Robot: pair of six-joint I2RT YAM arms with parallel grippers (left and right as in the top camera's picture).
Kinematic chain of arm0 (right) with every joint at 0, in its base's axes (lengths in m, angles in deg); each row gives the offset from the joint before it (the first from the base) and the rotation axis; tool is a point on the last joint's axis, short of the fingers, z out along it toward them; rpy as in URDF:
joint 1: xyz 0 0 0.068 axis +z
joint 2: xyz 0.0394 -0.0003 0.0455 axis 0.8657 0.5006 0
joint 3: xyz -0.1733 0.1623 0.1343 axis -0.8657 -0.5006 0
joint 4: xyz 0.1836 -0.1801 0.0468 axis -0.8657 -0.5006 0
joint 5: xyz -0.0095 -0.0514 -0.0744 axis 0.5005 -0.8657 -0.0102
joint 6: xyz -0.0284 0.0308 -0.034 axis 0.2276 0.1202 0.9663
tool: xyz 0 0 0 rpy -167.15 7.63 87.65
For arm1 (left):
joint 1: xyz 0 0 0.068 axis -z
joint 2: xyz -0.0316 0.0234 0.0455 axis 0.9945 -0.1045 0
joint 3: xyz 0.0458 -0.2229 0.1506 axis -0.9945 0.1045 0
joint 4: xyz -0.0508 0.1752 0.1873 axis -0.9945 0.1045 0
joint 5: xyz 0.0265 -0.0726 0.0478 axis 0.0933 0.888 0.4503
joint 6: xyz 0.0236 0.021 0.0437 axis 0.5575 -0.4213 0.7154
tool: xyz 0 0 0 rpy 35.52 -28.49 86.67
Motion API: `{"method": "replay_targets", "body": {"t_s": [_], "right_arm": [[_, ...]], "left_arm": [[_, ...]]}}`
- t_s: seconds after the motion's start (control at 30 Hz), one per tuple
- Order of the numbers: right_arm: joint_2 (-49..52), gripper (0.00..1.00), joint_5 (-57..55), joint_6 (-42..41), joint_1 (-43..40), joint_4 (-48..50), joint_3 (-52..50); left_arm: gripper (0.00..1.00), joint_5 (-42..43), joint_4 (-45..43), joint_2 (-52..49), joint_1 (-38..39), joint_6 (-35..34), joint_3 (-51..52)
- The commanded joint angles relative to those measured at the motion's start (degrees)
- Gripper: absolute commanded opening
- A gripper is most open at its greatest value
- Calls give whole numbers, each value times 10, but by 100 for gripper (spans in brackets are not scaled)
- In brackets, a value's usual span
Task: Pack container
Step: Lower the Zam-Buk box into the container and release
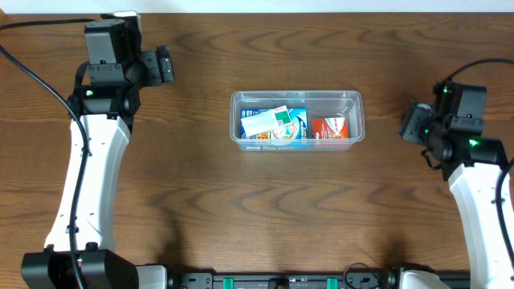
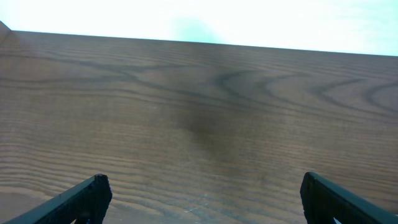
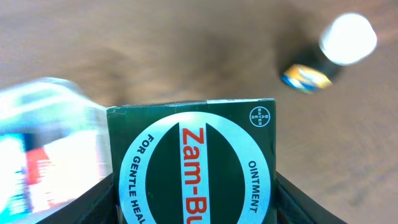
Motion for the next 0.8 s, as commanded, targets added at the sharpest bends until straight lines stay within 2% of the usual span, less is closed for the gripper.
{"method": "replay_targets", "body": {"t_s": [0.0, 0.23, 0.47, 0.77], "right_arm": [[-14, 55, 38, -10, 42, -3, 26], [5, 56, 34, -35, 157, 33, 29], [85, 59, -20, -42, 245, 78, 29], [176, 61, -55, -42, 273, 94, 29]], "left_arm": [[98, -9, -1, 0, -2, -7, -5], [98, -9, 0, 0, -2, -7, -5], [98, -9, 0, 0, -2, -7, -5], [98, -9, 0, 1, -2, -7, -5]]}}
